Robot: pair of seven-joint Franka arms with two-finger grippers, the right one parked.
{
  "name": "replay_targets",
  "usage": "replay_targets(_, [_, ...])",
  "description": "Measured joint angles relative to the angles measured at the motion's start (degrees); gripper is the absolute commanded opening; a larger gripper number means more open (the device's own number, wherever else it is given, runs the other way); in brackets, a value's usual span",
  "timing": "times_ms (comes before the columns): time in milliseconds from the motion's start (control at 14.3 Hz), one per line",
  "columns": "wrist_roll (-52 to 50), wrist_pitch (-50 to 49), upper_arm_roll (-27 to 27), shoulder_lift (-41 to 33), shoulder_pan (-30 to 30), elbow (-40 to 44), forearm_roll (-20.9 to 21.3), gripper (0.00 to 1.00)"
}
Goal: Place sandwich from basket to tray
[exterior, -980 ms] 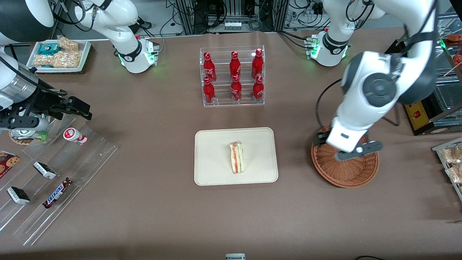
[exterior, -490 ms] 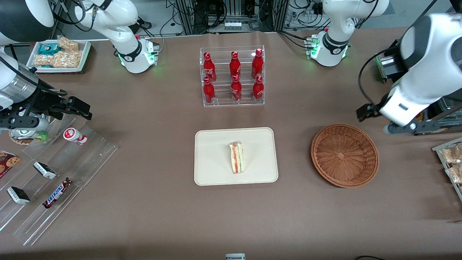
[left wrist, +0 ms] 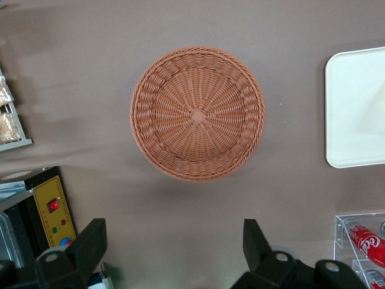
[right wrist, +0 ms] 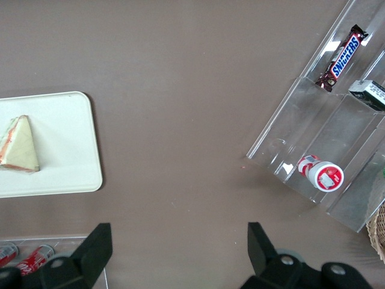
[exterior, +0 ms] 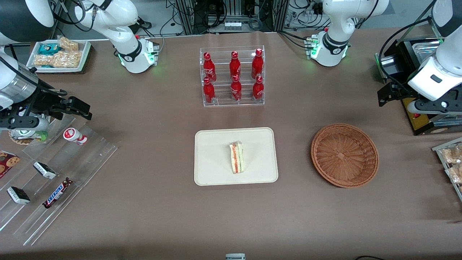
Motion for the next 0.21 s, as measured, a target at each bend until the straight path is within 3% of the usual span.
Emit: replay_targets(210, [0.09,0.3,0.0,0.83,0.0,0.23,-0.03,1.0])
